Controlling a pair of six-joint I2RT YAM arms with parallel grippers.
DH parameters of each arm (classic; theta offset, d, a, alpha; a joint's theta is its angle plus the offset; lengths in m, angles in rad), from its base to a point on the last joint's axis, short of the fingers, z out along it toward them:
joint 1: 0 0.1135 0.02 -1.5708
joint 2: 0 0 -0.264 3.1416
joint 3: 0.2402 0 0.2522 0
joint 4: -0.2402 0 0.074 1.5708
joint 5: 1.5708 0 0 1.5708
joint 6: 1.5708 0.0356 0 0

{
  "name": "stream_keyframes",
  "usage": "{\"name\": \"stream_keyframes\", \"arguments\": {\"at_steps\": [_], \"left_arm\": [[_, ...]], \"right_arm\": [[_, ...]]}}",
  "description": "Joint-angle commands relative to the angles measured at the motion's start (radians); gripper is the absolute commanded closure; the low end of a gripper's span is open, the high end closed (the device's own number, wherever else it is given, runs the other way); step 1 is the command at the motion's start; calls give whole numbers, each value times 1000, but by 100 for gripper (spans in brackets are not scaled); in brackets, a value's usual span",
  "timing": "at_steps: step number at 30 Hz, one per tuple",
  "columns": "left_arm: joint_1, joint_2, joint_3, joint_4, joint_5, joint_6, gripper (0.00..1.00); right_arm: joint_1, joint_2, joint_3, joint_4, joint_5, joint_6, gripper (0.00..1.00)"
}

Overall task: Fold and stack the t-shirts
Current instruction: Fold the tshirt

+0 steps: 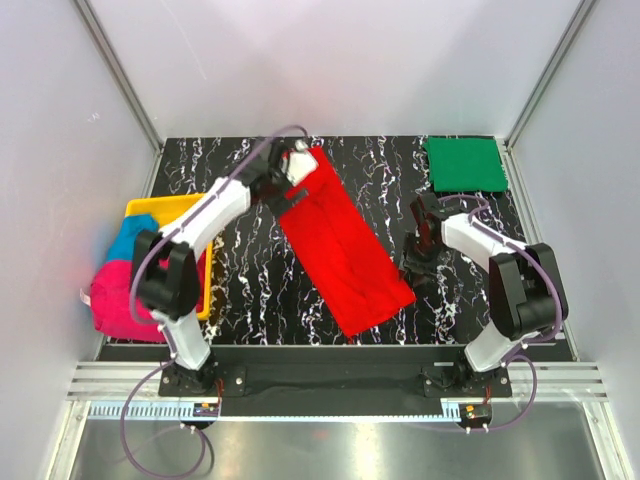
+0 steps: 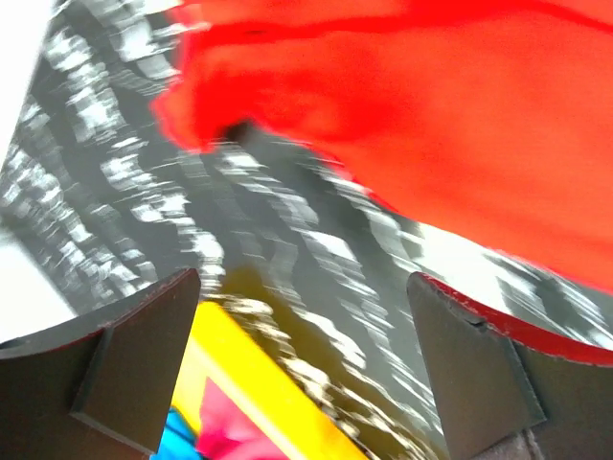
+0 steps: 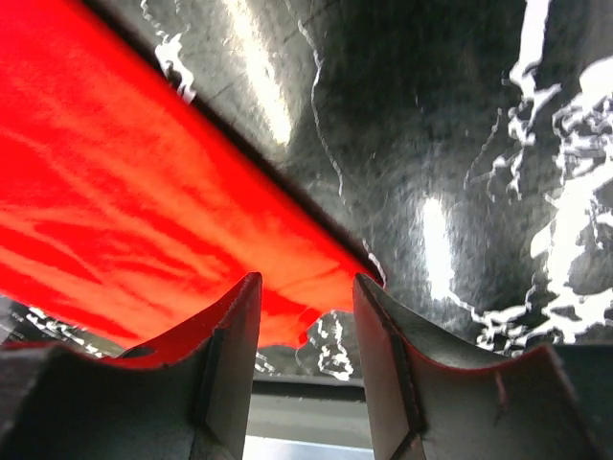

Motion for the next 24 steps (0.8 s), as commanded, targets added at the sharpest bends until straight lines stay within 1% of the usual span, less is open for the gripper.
{"name": "stream_keyframes", "arguments": {"at_steps": [1,2,3,4,5,7,8,10,11,13,14,16,18,19,20,21,23,24], "left_arm": [[-186,-125,-180,-64,185,73,6],[-232,-145,-264,-61,201,84,8],[-319,-181,-300,-58,211,94,9],[-360,-195,-328,-50,225,97,9],[-416,-204,-360,-49,234,93,9],[-449,-189,-359,-62,244,64,9],[-458,-179,-357,-64,251,53,9],[-458,-178,-356,-72,297,30,9],[-458,-180,-356,-82,306,27,9],[-458,-185,-356,-90,313,12,9],[-455,-186,-357,-99,308,4,9],[-443,-192,-366,-107,299,-8,9],[-406,-220,-378,-121,310,-10,9],[-388,-231,-389,-133,334,-8,9],[-342,-252,-394,-141,349,-5,9],[-319,-261,-398,-148,362,-4,9],[-273,-284,-405,-170,343,2,9],[-268,-292,-420,-176,311,19,9]], "right_arm": [[-27,18,-31,60,6,-37,50],[-33,22,-39,68,-8,-36,50],[-34,33,-48,79,-6,-37,50],[-34,36,-66,83,-11,-37,51],[-34,38,-76,88,-18,-37,55],[-34,33,-103,97,-35,-28,61],[-34,30,-115,100,-60,-22,69],[-34,16,-171,123,-122,-8,75],[-33,12,-191,125,-136,-5,84],[-30,-4,-253,143,-190,7,93],[-15,-34,-255,143,-174,0,100],[15,-56,-231,108,-164,24,100],[39,-67,-235,82,-218,46,100],[86,-67,-247,83,-254,59,100],[110,-62,-264,97,-277,90,100],[140,-56,-304,111,-297,107,100],[217,-47,-344,152,-347,160,100],[237,-51,-371,166,-357,176,100]]}}
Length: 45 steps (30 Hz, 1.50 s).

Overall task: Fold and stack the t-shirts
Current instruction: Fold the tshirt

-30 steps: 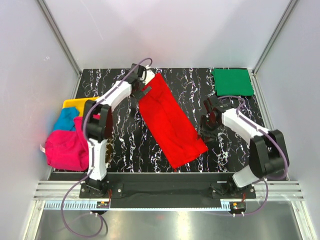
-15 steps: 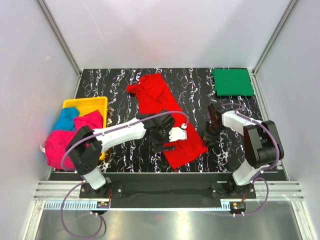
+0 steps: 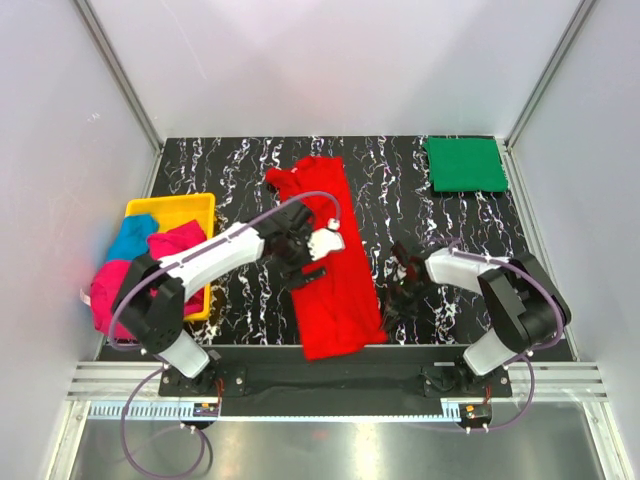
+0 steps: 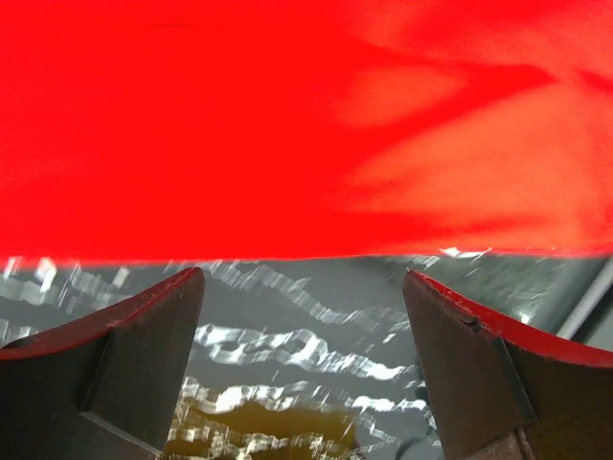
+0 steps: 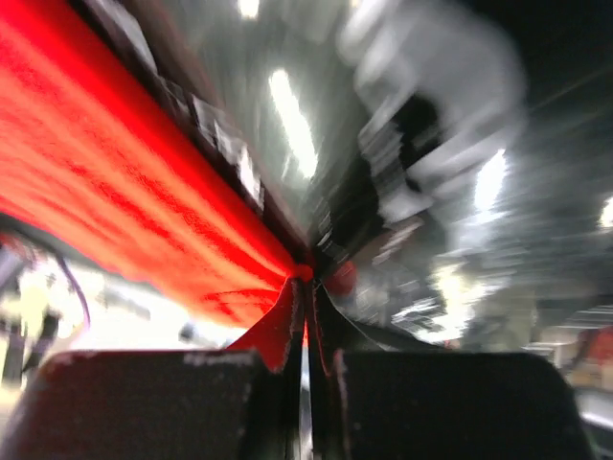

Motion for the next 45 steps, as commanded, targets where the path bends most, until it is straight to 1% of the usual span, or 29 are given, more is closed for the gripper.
{"name": "stream_keyframes", "arguments": {"at_steps": [1,5,6,8,9,11,12,13,14,15,17,18,20,22,23,24,25,26,27,28,29,30,31,32,36,38,39,43,45], "left_arm": [[45,-86,-29,-36,-10,20,9],[45,-108,-66,-82,18,77,9],[50,-106,-78,-79,-11,76,9],[116,-93,-74,-30,-33,45,9],[157,-76,-28,-22,-18,5,9],[261,2,56,-11,-45,-71,14],[285,28,146,-13,-71,-129,19],[320,67,182,-2,-106,-151,20],[337,78,213,13,-111,-173,20],[351,91,272,24,-106,-208,20],[381,139,335,61,-105,-248,20],[388,157,398,75,-112,-292,21],[406,232,463,115,-122,-343,23],[423,324,561,136,-145,-420,27],[429,355,596,139,-155,-441,27],[435,389,662,142,-163,-478,27],[446,453,696,147,-183,-496,27],[450,487,733,145,-195,-513,27],[452,521,806,145,-215,-529,27],[452,583,840,144,-221,-532,26],[452,614,874,144,-246,-533,25],[452,642,932,142,-255,-536,24],[454,688,958,135,-263,-536,23],[454,708,980,132,-266,-539,23],[454,771,1024,151,-289,-509,22],[455,805,1040,155,-290,-498,23],[455,820,1073,145,-289,-490,25],[457,903,1198,61,-277,-486,28],[457,915,1236,58,-283,-487,33]], "right_arm": [[95,0,-91,32,-73,93,100],[140,-14,-50,34,-79,110,100],[140,-14,-24,32,-78,106,100],[140,-3,-2,7,-76,68,98],[140,0,21,-16,-72,54,89],[140,-27,50,-113,-2,20,60],[138,-47,93,-148,32,8,56],[138,-66,123,-187,111,-3,52],[134,-96,160,-254,149,-24,45],[128,-104,239,-282,176,-37,43],[85,-97,321,-319,212,-89,43],[60,-84,394,-311,210,-110,43],[-19,-14,472,-250,198,-164,44],[-62,60,611,-203,192,-201,47],[-101,143,666,-161,197,-224,48],[-113,191,778,-138,201,-235,48],[-128,239,835,-114,232,-239,48],[-141,337,892,-66,255,-238,48],[-156,391,1008,-44,270,-239,48],[-162,502,1070,-12,269,-235,48],[-167,558,1132,0,270,-224,48],[-175,616,1265,8,244,-218,48],[-176,676,1342,-19,232,-198,48],[-178,800,1509,-43,226,-183,47],[-181,1037,1793,-73,148,-131,44],[-181,1106,1828,-29,97,-85,43],[-181,1114,1817,-5,74,-68,43],[-181,1135,1745,114,17,4,44],[-181,1154,1736,155,3,44,46]]}}
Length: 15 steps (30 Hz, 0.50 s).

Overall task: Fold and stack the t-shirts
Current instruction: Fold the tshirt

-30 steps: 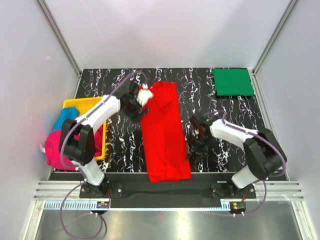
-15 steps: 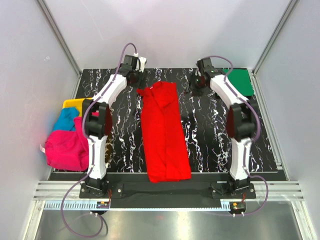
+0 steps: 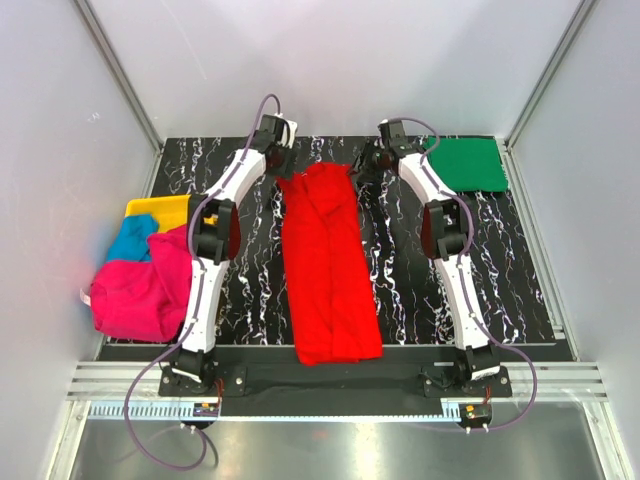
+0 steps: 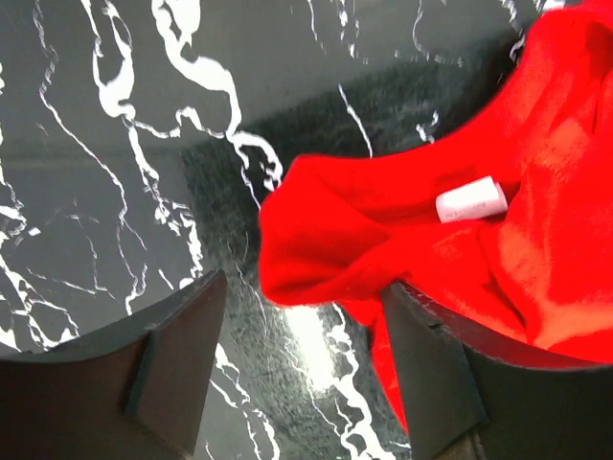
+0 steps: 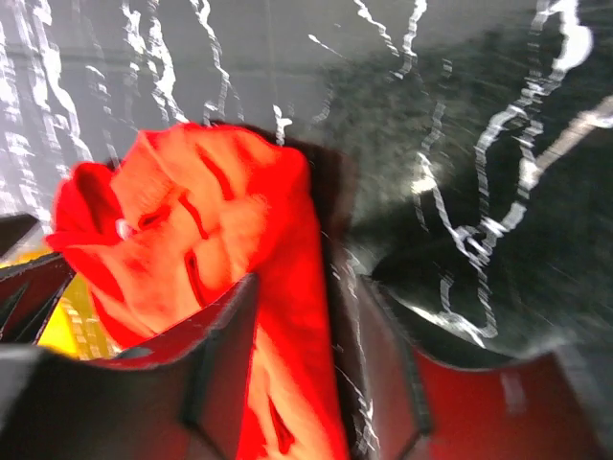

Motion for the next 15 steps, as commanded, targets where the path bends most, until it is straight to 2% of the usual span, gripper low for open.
{"name": "stream_keyframes", "arguments": {"at_steps": [1,4,7,8,9,10,11,13,14,15], "left_arm": [[3,18,109,-11,-20,10,39],[2,49,166,-45,11,22,50],[0,64,192,-80,29,27,75],[0,63,194,-80,29,24,83],[0,63,194,-79,26,24,91],[1,61,191,-64,20,24,95],[1,60,191,-53,9,19,97],[3,48,178,7,-12,13,97],[2,28,137,80,-3,25,83],[1,28,137,81,6,25,71]], "right_arm": [[5,35,-7,117,-75,97,50],[5,70,4,163,-112,172,59],[5,90,7,183,-116,209,70],[3,90,5,200,-116,228,81],[0,89,-5,214,-116,240,86],[-5,83,-18,229,-110,254,91],[-9,63,-54,266,-103,287,97],[-26,35,-99,312,-67,323,100],[-35,-10,-155,358,-10,349,100],[-35,-11,-156,358,-9,349,100]]}}
